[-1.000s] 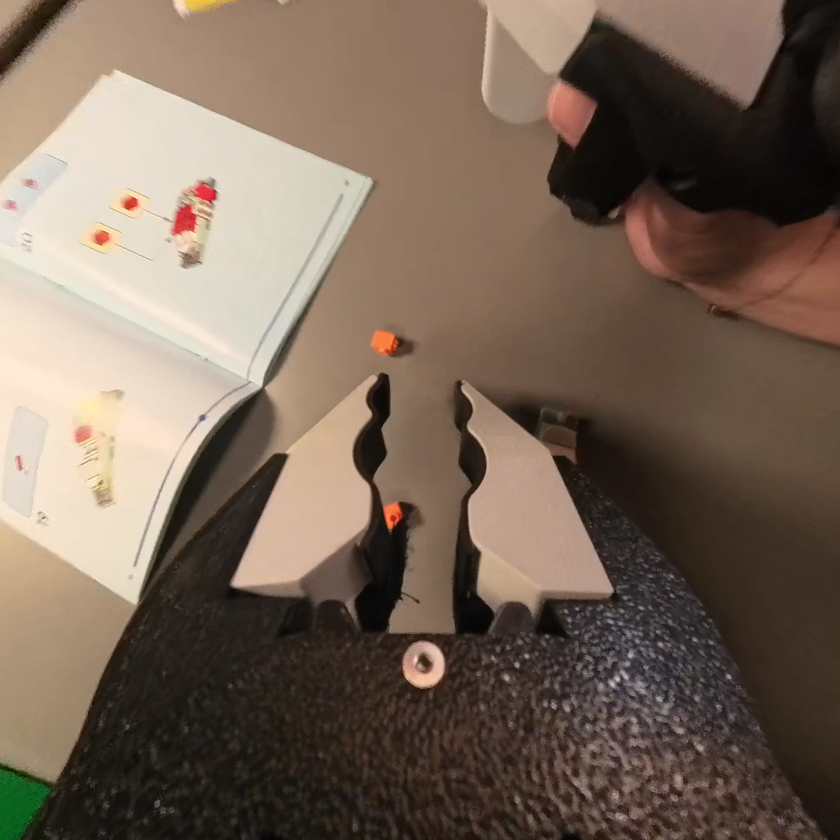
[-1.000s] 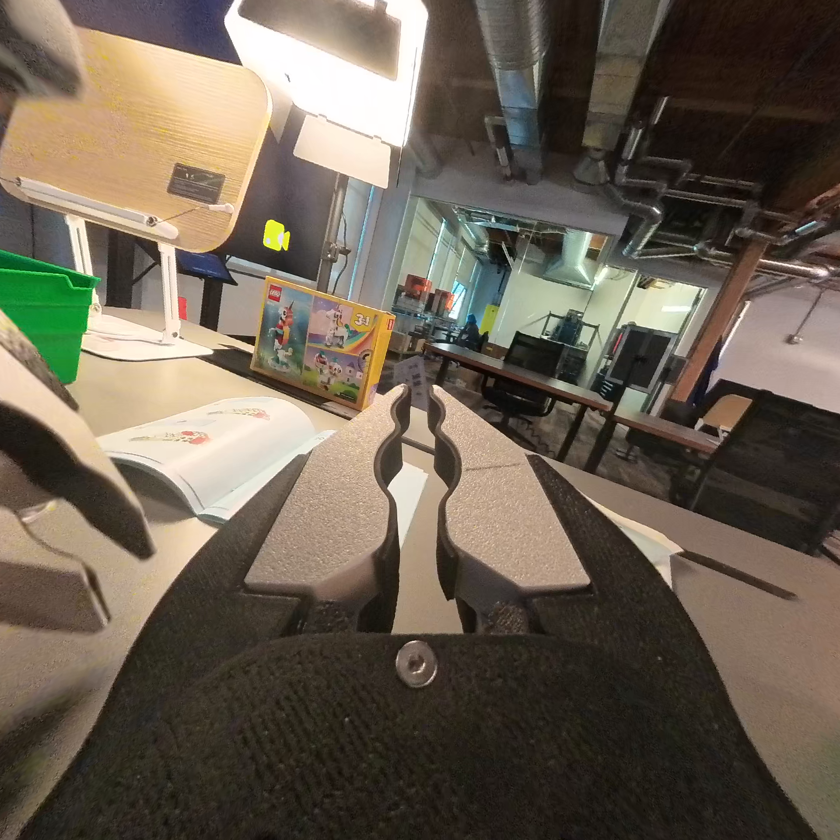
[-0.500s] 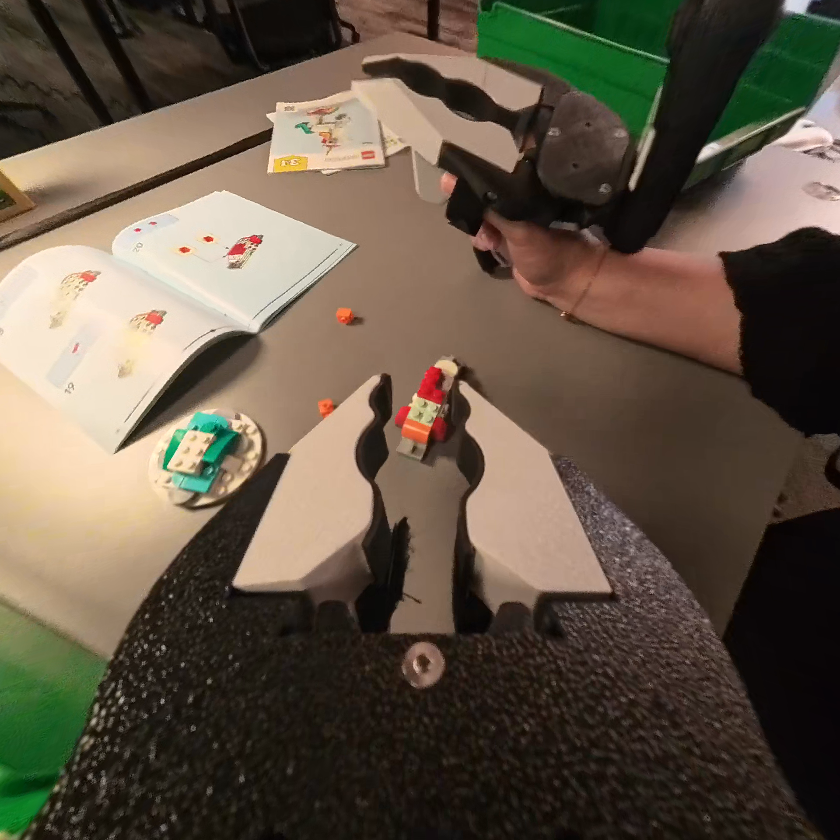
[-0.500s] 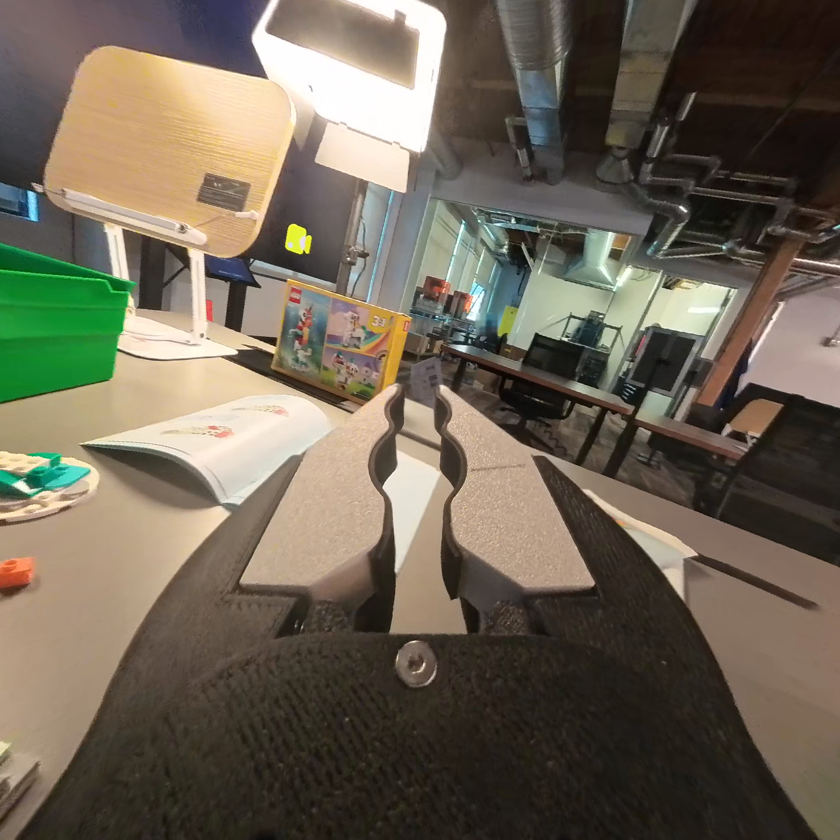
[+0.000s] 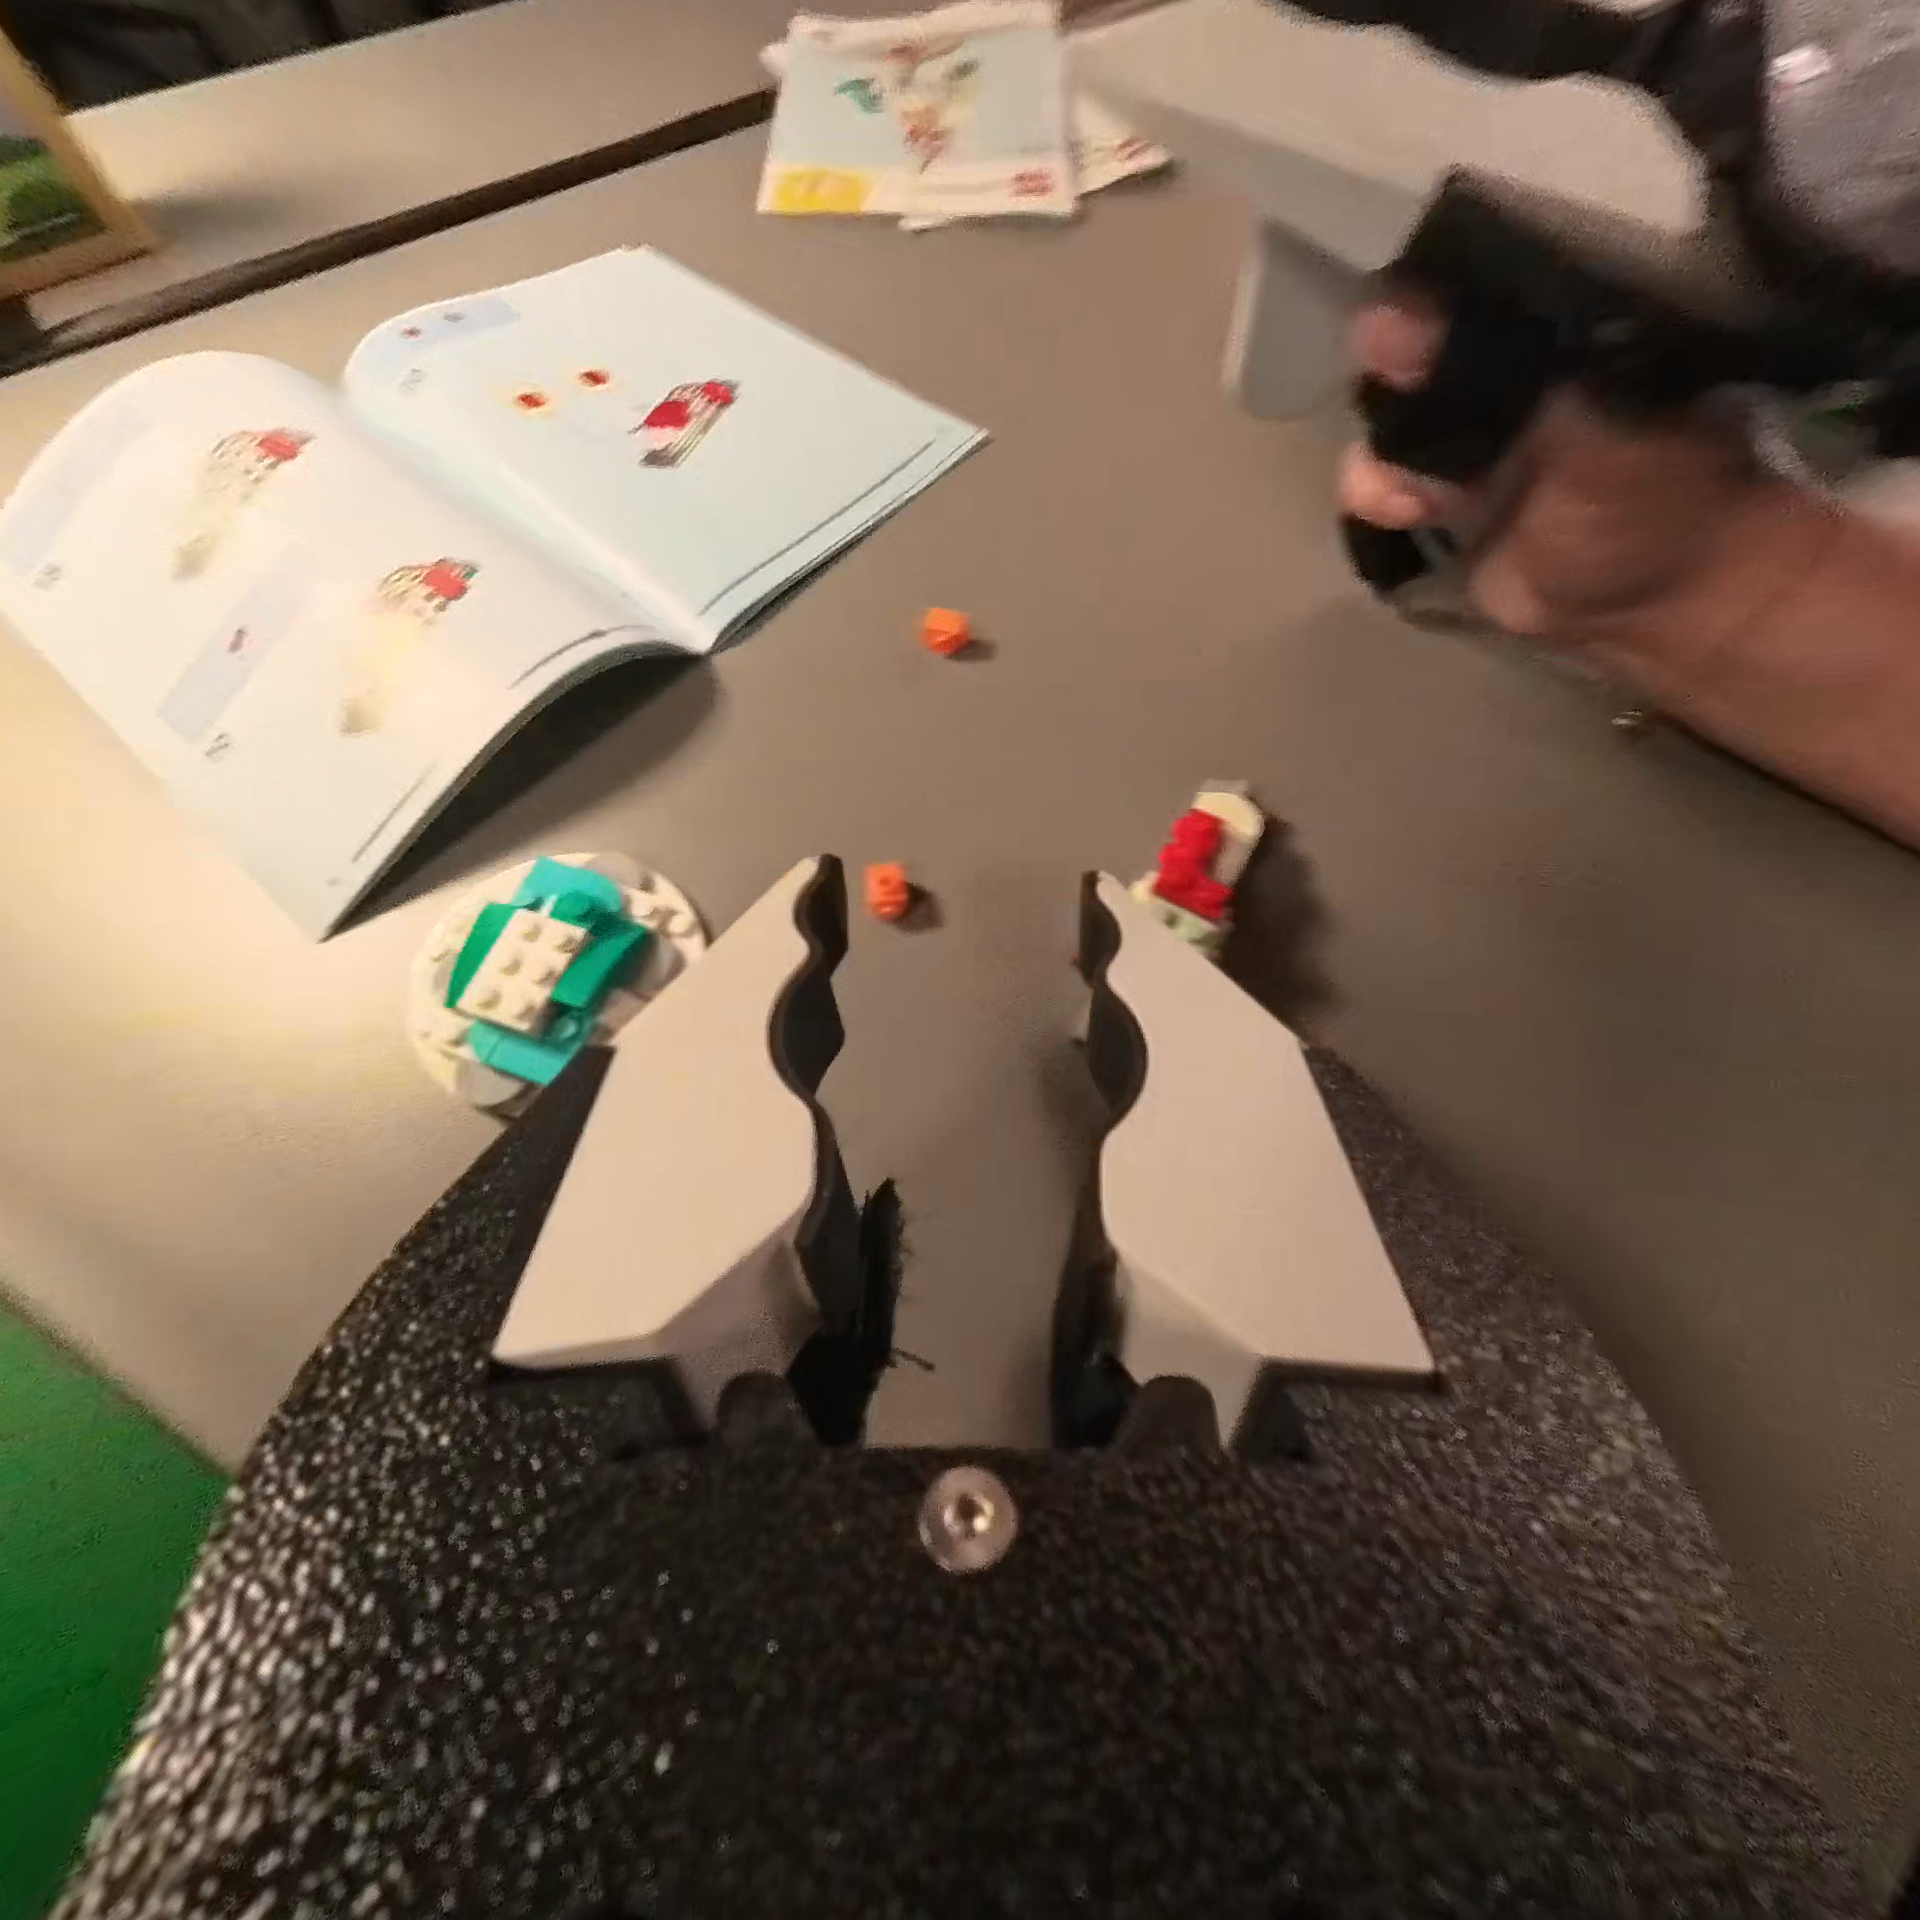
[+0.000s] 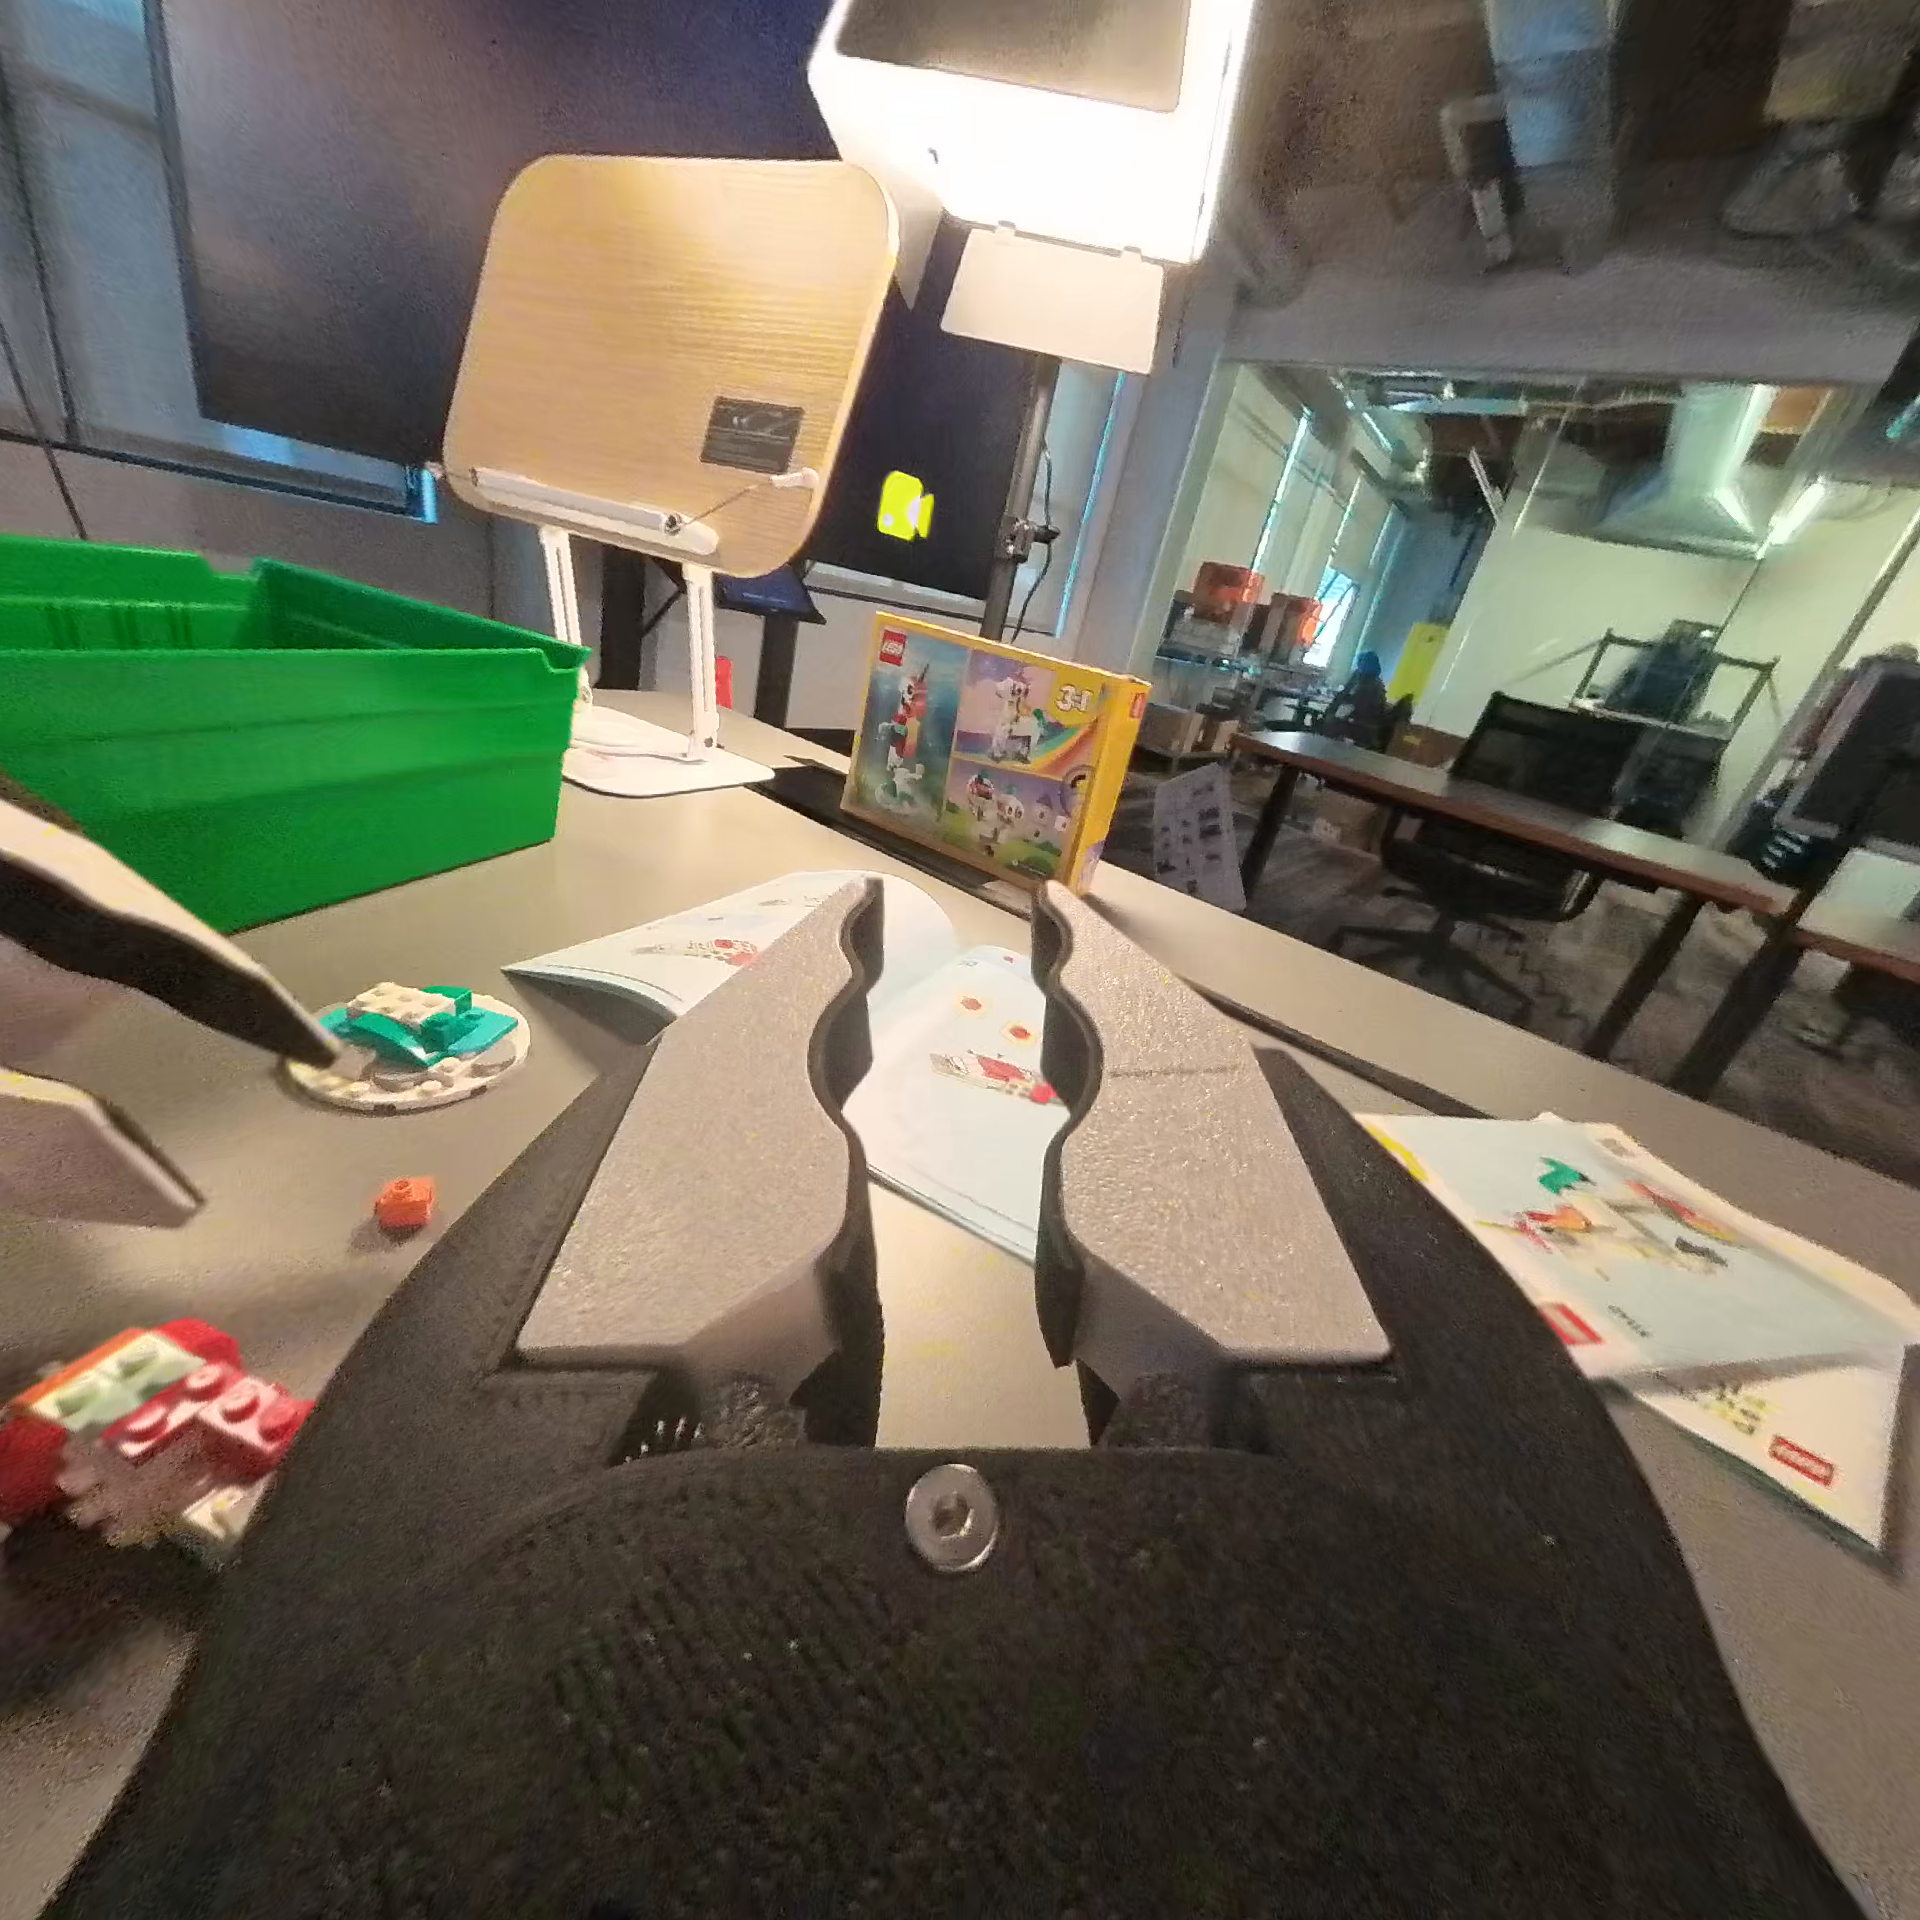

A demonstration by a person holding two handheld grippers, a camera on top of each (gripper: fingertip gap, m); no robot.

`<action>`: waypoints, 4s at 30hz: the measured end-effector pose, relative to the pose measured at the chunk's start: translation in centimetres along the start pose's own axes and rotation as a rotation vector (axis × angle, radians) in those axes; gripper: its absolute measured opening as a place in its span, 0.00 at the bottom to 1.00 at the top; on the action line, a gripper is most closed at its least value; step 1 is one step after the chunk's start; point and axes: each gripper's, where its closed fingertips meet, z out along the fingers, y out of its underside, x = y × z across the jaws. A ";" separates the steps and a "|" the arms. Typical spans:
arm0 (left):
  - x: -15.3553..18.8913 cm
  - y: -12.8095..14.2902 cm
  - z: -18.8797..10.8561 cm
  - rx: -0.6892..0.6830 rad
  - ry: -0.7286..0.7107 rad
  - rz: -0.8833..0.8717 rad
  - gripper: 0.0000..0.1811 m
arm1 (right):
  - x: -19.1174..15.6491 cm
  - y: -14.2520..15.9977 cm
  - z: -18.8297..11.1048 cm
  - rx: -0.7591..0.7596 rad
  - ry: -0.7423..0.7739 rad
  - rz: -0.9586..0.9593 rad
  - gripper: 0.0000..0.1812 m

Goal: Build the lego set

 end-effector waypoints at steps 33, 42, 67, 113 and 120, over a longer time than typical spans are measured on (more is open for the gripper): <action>1.3 -3.4 1.1 0.091 -0.060 0.506 0.03 | -0.7 1.1 -0.1 -0.152 -0.206 0.262 0.14; 4.2 -4.4 -0.7 0.261 -0.134 1.028 0.03 | -10.2 0.0 -4.9 -0.392 -0.912 0.605 0.09; 4.6 -3.9 0.3 0.201 -0.172 1.282 0.03 | -11.0 2.3 -5.2 -0.501 -0.914 0.546 0.05; 3.6 -5.6 -0.7 0.273 -0.186 1.116 0.04 | -10.4 0.2 -5.3 -0.351 -0.962 0.560 0.05; 2.2 -7.4 -2.2 0.342 -0.068 0.590 0.10 | -8.9 -0.9 -4.1 -0.212 -0.836 0.432 0.05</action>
